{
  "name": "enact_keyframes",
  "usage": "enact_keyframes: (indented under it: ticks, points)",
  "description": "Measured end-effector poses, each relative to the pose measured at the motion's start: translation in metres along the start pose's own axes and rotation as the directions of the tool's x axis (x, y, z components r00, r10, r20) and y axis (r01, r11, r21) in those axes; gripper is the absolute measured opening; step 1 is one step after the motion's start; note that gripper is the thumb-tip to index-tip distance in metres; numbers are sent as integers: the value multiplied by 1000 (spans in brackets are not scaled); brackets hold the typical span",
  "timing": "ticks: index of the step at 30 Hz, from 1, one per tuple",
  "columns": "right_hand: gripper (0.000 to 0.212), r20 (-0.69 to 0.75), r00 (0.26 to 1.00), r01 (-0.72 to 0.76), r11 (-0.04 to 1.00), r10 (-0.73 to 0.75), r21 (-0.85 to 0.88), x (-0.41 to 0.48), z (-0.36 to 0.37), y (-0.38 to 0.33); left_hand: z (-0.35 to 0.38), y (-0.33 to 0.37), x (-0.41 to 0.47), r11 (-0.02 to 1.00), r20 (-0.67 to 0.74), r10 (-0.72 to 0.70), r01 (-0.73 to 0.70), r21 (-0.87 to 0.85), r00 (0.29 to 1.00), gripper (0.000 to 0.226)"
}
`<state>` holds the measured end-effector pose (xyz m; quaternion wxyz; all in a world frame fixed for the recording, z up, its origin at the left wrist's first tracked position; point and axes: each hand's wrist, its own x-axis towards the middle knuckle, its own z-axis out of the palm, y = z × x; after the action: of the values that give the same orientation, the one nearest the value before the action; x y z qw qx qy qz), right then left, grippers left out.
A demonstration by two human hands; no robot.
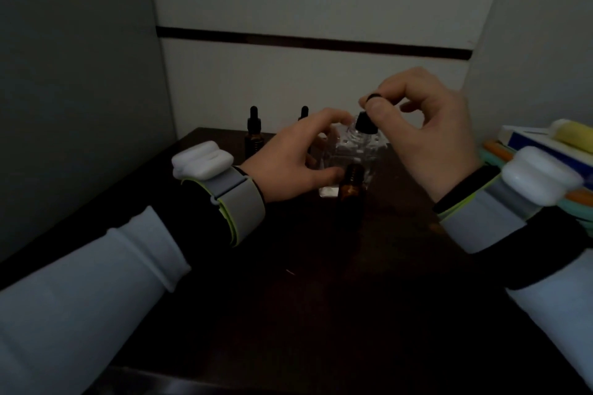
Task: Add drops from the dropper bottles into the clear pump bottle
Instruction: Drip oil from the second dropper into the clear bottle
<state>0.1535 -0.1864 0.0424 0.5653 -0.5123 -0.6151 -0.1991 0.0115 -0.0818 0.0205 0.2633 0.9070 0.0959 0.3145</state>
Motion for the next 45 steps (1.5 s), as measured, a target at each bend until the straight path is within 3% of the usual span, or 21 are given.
enact_keyframes:
  ticks: [25, 30, 34, 41, 45]
  points:
    - [21, 51, 999, 16, 999, -14, -48, -1, -1, -1, 1, -1, 0, 1000, -9, 10, -10, -4, 1000, 59]
    - [4, -148, 988, 43, 997, -34, 58, 6, -9, -9, 0, 0, -1, 1000, 3, -1, 1, -8, 1000, 55]
    - [12, -276, 960, 67, 995, -44, 74, 12, -16, -11, 0, 0, -1, 1000, 0, 4, -4, -4, 1000, 55]
    - [2, -16, 999, -42, 997, 41, -66, 1, 1, 0, 1, -1, 0, 1000, -1, 2, -2, -13, 1000, 58]
    - [16, -20, 999, -30, 997, 29, -76, 1, 1, 1, 0, 0, 0, 1000, -6, 7, -7, -4, 1000, 59]
